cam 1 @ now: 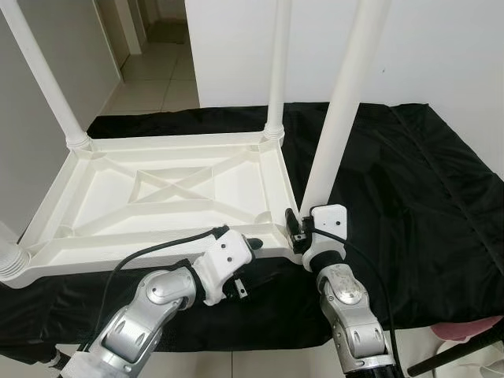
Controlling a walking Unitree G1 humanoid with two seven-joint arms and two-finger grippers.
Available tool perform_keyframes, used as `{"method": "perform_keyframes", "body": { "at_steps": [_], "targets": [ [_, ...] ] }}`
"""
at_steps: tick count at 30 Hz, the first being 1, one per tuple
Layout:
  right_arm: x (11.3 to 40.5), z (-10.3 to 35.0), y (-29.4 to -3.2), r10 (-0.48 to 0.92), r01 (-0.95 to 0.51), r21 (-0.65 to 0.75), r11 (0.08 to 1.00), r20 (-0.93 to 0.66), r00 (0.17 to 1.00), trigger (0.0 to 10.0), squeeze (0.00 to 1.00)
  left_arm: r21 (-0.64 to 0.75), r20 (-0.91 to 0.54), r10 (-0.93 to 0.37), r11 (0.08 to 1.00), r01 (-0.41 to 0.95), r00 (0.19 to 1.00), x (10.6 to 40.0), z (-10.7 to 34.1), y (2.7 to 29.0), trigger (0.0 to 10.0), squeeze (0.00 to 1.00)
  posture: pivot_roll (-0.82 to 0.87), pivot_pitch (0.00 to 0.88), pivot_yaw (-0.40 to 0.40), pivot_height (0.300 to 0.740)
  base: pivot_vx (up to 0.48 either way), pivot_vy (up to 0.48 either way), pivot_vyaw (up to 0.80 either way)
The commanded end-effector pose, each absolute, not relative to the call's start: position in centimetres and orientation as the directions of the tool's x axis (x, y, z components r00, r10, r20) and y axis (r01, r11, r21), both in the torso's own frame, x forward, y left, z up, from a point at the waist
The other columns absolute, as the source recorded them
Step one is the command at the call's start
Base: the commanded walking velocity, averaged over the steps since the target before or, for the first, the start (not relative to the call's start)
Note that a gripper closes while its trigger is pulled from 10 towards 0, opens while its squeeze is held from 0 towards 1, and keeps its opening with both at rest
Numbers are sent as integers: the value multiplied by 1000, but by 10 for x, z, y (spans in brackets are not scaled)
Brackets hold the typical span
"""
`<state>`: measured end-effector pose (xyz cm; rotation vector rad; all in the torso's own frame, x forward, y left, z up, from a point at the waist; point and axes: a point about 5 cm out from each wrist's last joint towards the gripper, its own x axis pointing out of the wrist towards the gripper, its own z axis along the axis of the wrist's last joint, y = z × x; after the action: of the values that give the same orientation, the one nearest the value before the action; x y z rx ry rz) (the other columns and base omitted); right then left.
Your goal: Building children table
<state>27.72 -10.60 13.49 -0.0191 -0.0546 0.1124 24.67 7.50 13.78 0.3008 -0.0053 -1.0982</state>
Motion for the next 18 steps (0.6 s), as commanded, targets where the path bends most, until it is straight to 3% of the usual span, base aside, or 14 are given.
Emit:
{"method": "perform_keyframes", "body": {
  "at_steps": [1, 2, 3, 11, 12, 13, 14, 18],
  "targets": [
    [273, 119, -99, 106, -104, 35, 994, -39, 994, 10000, 0, 228, -165, -885, 395, 890, 435, 246, 133, 78, 10000, 0, -45, 26, 66, 740, 0, 0, 0],
    [272, 119, -98, 109, -107, 42, 993, -41, 993, 10000, 0, 227, -165, -886, 394, 890, 434, 246, 133, 78, 10000, 0, -45, 26, 66, 740, 0, 0, 0],
    [272, 121, -100, 114, -112, 55, 992, -33, 993, 10000, 1000, 228, -165, -887, 391, 892, 431, 245, 133, 77, 10000, 0, -49, 31, 67, 740, 0, 0, 0],
    [274, 130, -120, 110, -111, 30, 993, 27, 994, 10000, 1000, 223, -169, -886, 392, 893, 431, 245, 131, 78, 10000, 0, -56, 35, 62, 740, 0, 0, 0],
    [275, 134, -125, 128, -129, 26, 991, 46, 991, 10000, 894, 222, -170, -885, 394, 892, 433, 245, 131, 79, 10000, 0, -59, 33, 62, 740, 0, 0, 0],
    [275, 134, -125, 128, -129, 26, 991, 46, 991, 10000, 894, 222, -170, -885, 394, 892, 433, 245, 131, 79, 10000, 0, -59, 33, 62, 740, 0, 0, 0],
    [277, 137, -130, 149, -151, 24, 988, 58, 987, 10000, 0, 220, -170, -885, 394, 892, 433, 245, 131, 79, 10000, 0, -60, 31, 61, 740, 0, 0, 0],
    [279, 139, -133, 178, -180, 28, 983, 64, 982, 10000, 0, 219, -170, -885, 394, 893, 432, 245, 131, 80, 10000, 0, -61, 30, 58, 740, 0, 0, 0]
  ]
}}
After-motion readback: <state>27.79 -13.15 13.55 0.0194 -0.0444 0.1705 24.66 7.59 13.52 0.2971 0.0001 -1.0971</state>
